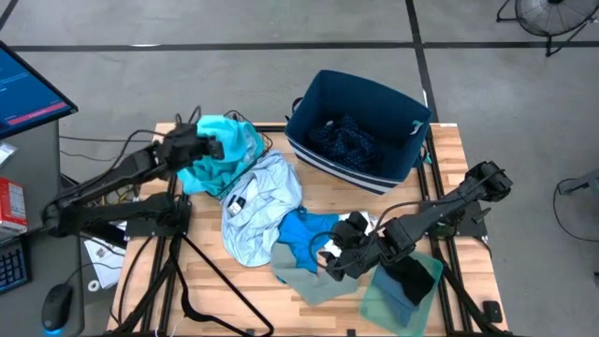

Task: Pick & Place Cloths
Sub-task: Put the light blue shorts into the black wire basket

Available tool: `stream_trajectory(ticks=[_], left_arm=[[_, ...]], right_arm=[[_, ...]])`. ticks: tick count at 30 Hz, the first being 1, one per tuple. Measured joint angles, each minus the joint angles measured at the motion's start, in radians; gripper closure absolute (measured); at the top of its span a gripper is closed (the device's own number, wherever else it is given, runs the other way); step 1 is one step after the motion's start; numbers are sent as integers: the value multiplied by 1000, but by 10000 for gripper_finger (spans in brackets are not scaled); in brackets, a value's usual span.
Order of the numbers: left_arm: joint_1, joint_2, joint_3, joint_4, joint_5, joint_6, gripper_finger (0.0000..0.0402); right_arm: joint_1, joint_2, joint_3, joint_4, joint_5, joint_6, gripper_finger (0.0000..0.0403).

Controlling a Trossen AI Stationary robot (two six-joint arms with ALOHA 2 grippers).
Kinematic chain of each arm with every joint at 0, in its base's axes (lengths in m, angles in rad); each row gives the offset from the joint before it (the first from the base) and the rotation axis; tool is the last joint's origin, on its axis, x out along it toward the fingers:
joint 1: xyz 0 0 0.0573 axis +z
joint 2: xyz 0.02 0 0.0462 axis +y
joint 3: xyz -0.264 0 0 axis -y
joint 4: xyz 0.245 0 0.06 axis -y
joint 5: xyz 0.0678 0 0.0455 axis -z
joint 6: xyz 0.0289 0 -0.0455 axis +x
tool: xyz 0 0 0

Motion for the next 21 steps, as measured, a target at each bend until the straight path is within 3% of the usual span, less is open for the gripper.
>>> stream_trajectory(ticks=[15, 21], left_arm=[[0, 360, -74, -9, -54, 19, 401], [9, 467, -102, 72, 30, -4, 401]], right_arm=[[-11, 0, 0, 4, 1, 2, 81], [-11, 0, 0, 13, 1, 3, 81]])
